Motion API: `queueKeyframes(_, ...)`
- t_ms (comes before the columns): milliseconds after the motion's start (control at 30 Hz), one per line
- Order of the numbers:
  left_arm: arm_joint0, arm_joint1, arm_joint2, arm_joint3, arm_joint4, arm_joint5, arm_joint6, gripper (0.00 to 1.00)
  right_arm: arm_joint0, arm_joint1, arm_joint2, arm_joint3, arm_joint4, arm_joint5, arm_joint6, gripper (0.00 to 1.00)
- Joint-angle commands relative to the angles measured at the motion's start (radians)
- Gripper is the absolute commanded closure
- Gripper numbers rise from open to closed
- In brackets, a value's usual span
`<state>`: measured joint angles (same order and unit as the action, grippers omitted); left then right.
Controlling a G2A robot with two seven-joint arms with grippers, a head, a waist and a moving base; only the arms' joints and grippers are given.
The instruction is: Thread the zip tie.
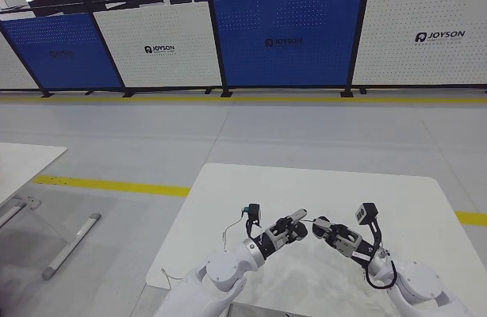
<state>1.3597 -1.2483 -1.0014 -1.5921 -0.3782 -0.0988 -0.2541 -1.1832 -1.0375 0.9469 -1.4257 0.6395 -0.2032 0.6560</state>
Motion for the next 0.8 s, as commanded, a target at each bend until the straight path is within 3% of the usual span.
queueKeyframes(0, 0.000, 0.000, 0.001, 0.001, 0.003, -0.001, -0.001, 0.72, 0.000, 0.000, 0.000, 0.000, 0.000, 0.000, 0.000, 1.00)
queueKeyframes(167, 0.000, -0.001, 0.001, 0.003, 0.007, -0.004, -0.001, 0.97, 0.000, 0.000, 0.000, 0.000, 0.000, 0.000, 0.000, 1.00)
queueKeyframes(667, 0.004, -0.001, 0.002, 0.000, 0.021, -0.011, -0.008, 1.00, 0.000, 0.000, 0.000, 0.000, 0.000, 0.000, 0.000, 0.99)
queueKeyframes(700, 0.005, -0.001, 0.002, 0.000, 0.021, -0.011, -0.009, 1.00, 0.000, 0.000, 0.000, 0.000, 0.000, 0.000, 0.000, 0.63)
queueKeyframes(733, 0.005, 0.000, 0.002, -0.001, 0.022, -0.011, -0.010, 1.00, -0.001, 0.000, 0.000, -0.001, -0.001, 0.001, -0.003, 0.18)
queueKeyframes(767, 0.006, 0.000, 0.002, -0.002, 0.023, -0.011, -0.011, 1.00, -0.008, -0.001, 0.002, -0.009, -0.004, 0.005, -0.015, 0.00)
